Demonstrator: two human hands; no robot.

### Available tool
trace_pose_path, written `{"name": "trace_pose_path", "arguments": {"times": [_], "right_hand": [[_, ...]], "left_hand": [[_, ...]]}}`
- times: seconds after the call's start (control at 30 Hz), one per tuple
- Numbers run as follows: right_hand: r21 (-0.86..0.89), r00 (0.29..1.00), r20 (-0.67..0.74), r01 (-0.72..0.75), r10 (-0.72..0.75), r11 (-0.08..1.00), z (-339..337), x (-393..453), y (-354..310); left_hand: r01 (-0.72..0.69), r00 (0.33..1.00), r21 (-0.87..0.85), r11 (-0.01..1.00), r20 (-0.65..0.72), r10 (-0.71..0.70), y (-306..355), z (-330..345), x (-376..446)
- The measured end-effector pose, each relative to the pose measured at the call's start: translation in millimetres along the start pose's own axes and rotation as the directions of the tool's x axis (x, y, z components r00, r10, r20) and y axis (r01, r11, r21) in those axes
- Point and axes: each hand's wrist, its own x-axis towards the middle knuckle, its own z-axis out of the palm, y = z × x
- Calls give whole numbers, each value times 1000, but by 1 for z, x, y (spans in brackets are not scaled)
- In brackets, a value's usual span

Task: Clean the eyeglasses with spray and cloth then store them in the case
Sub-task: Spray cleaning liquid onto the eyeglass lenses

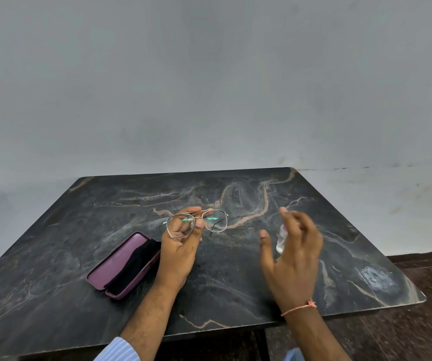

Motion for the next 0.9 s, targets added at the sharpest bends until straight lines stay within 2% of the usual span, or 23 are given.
{"name": "trace_pose_path", "arguments": {"times": [0.1, 0.2, 0.37, 0.53, 0.77, 0.9], "right_hand": [[-113, 990, 70, -110, 119, 987, -10, 2, 23], [-136, 952, 204, -205, 230, 969, -10, 2, 30], [-144, 911, 281, -271, 302, 952, -9, 2, 28], [-100, 916, 325, -215, 236, 972, -12, 2, 22], [247, 905, 417, -197, 80, 949, -20, -6, -24], [302, 886, 461, -217, 57, 928, -11, -9, -54]], "left_hand": [[7, 1000, 7, 1000, -3, -7, 0, 1, 0], [14, 1000, -6, 1000, -7, -14, -1, 1, 0], [19, 1000, 15, 1000, -2, -19, 0, 1, -1], [10, 1000, 40, 999, 4, -10, 2, 0, -3], [-8, 1000, 42, 999, 6, 7, 5, 1, -4], [-5, 1000, 17, 1000, 10, 5, 7, 1, -5]]}}
